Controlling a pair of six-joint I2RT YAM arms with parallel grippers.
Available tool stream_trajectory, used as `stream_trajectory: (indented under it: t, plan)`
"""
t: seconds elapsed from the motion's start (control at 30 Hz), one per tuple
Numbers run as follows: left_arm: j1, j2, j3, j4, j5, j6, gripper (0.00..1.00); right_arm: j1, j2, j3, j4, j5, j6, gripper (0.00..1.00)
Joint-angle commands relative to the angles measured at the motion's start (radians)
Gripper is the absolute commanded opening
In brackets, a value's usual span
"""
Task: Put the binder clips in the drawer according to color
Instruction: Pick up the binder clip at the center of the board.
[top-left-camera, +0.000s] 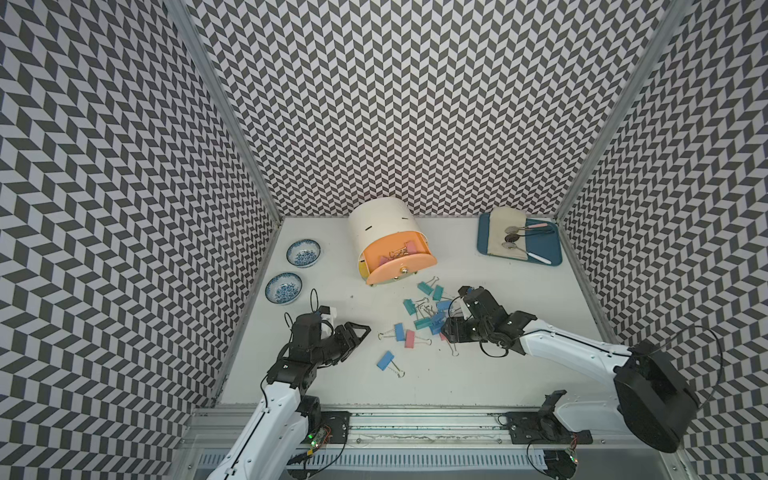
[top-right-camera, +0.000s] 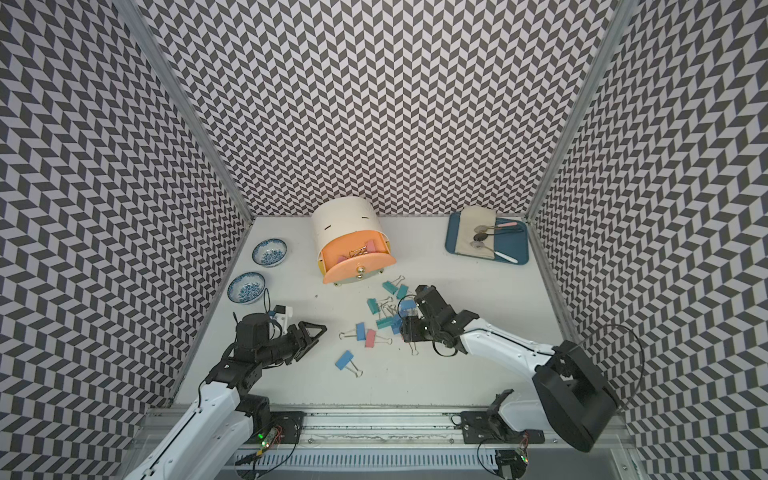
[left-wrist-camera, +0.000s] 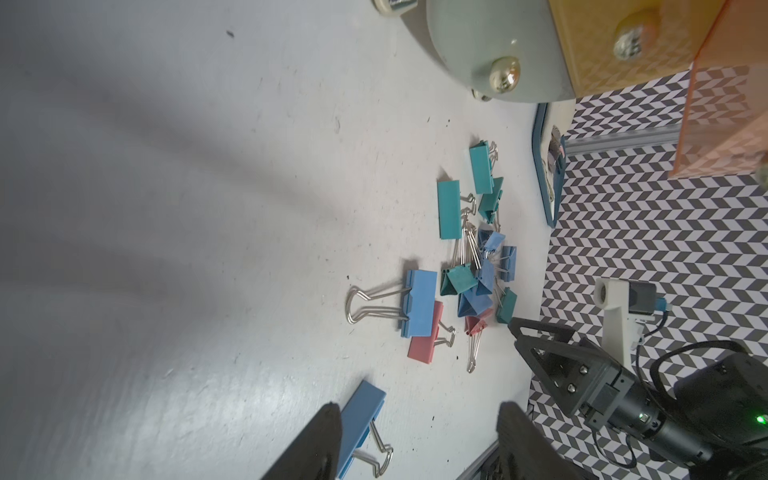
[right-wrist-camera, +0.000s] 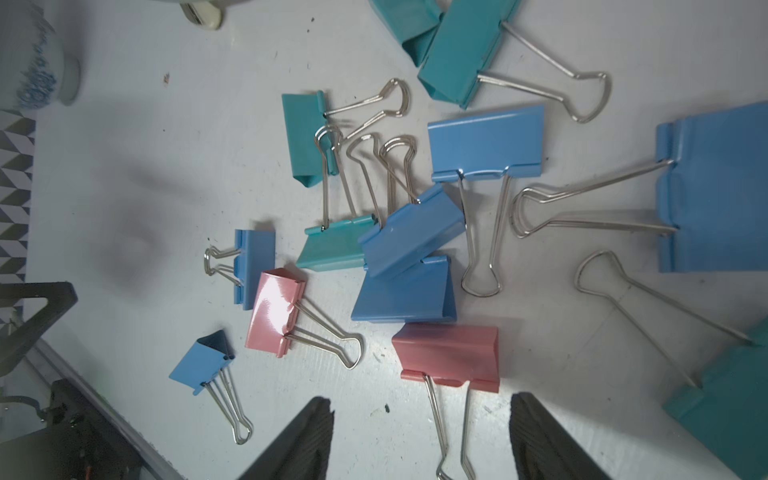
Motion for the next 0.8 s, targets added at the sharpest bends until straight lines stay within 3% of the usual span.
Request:
stream_trajectory:
  t: [0.0,0.23,0.77]
  plan:
    - [-0.031,-0.023,-0.027,0.061,-0.018,-0.039,0.64,0.016,0.024,0.004,0.033,0.053,0.004,0.72]
    - [-0.08,-0.046,-0.043,0.083,-0.057,-0.088,0.64,0.023,0.076,0.024,0.037,0.089,-0.015,0.72]
    - [-0.084,-0.013,-0.025,0.1,-0.06,-0.091,0.64,0.071,0.195,0.114,0.005,0.163,-0.073,0.71]
